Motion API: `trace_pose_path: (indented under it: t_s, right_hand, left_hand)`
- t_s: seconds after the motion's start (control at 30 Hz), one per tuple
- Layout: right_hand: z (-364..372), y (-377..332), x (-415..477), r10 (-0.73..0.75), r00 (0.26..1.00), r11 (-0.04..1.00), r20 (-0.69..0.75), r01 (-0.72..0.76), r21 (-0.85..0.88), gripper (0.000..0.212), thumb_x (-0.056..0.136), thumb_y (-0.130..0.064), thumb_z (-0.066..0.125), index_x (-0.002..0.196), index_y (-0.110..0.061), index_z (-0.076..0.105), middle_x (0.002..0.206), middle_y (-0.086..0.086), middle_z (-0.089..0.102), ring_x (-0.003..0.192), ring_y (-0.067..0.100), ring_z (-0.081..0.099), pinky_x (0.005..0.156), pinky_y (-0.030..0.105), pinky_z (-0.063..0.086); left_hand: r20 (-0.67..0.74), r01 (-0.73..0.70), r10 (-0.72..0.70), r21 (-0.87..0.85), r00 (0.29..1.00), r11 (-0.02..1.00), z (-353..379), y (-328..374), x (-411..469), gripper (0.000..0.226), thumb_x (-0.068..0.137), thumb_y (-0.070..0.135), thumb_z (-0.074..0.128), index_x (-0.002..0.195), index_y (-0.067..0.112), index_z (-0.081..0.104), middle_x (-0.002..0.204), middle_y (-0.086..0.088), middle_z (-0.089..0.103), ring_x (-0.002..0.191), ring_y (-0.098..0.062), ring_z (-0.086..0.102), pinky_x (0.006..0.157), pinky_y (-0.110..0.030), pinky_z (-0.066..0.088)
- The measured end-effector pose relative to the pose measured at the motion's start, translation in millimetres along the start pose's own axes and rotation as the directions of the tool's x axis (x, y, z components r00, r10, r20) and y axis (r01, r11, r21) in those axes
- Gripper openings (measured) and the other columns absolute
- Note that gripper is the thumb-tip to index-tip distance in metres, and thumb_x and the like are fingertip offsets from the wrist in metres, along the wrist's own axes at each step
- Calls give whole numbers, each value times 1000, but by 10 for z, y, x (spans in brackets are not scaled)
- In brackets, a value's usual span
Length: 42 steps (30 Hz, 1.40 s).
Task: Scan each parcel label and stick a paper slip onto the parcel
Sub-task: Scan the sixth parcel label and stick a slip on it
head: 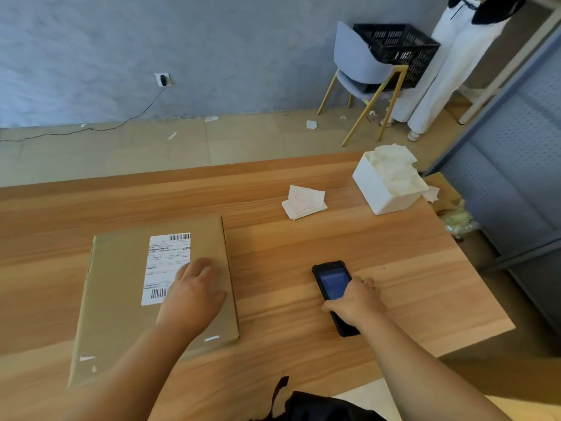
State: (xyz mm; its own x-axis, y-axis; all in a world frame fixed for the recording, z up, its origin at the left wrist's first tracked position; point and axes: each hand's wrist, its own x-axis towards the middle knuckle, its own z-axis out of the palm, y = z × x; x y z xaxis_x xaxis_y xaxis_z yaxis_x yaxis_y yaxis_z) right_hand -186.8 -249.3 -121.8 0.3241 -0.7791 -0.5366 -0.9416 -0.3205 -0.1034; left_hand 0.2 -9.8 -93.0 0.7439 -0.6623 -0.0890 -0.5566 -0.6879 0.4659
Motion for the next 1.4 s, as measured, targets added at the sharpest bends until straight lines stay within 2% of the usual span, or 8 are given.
trace_pose_path:
  t_s: [0.23,0.37,0.5,0.7,0.83,1.13,1.23,1.4]
  right_hand:
    - [52,48,341,-63,998,995,10,64,-71,103,58,-64,78,134,-11,32,133,5,36,117,25,42,79,34,43]
    - [-36,11,534,-101,994,990,31,104,-93,109,59,-82,60,137,-11,33,135,6,35,121,25,38,81,36,41]
    - [-261,-171,835,-160,986,987,-46,160,-6,89,73,-77,52,132,-12,41,137,7,40,124,26,39,92,41,45]
    - [-594,-646,1413,-143,989,957,-28,145,250,78,84,-55,58,142,-8,35,140,10,44,117,28,52,83,37,51]
    - [-736,-920,1770,-203,977,922,-72,215,320,45,87,-44,61,114,-8,56,108,9,63,85,22,62,53,26,44]
    - [-753,-1129,2196,-154,978,924,-142,194,329,18,87,-27,66,76,-14,62,82,5,66,64,15,58,50,27,42]
    - [-729,-1103,2187,-131,981,910,-141,176,374,15,89,-28,65,83,-18,55,80,-2,57,74,18,57,62,33,48]
    - [-730,-1051,2131,-159,972,897,-171,215,386,18,94,-25,56,82,-12,59,78,2,59,70,19,55,51,25,36]
  left_hand:
    - [-47,17,-15,41,999,999,100,197,264,39,75,19,76,111,7,65,123,-12,54,111,-40,42,93,-48,40]
    - [-92,45,-43,18,995,999,119,233,444,36,71,10,78,106,4,67,115,-17,57,103,-44,48,90,-51,41]
    - [-112,89,-88,2,990,996,119,238,655,39,75,11,74,112,4,64,118,-16,55,105,-41,46,90,-51,41]
    - [-120,178,-172,39,978,983,61,242,963,45,80,17,69,123,6,57,126,-15,52,114,-41,42,95,-50,38]
    - [-102,201,-196,50,975,978,18,224,1047,39,81,18,70,117,7,63,121,-13,56,112,-42,44,90,-52,42]
    - [-166,176,-166,43,972,984,49,246,1066,56,80,43,40,111,5,68,109,-13,64,96,-45,53,79,-53,49]
    - [-192,177,-165,47,967,983,73,253,1064,54,80,40,41,110,4,68,109,-14,64,96,-44,53,80,-52,48]
    - [-199,176,-163,47,966,983,84,264,1046,54,81,39,41,111,2,67,110,-16,64,97,-45,54,82,-52,47]
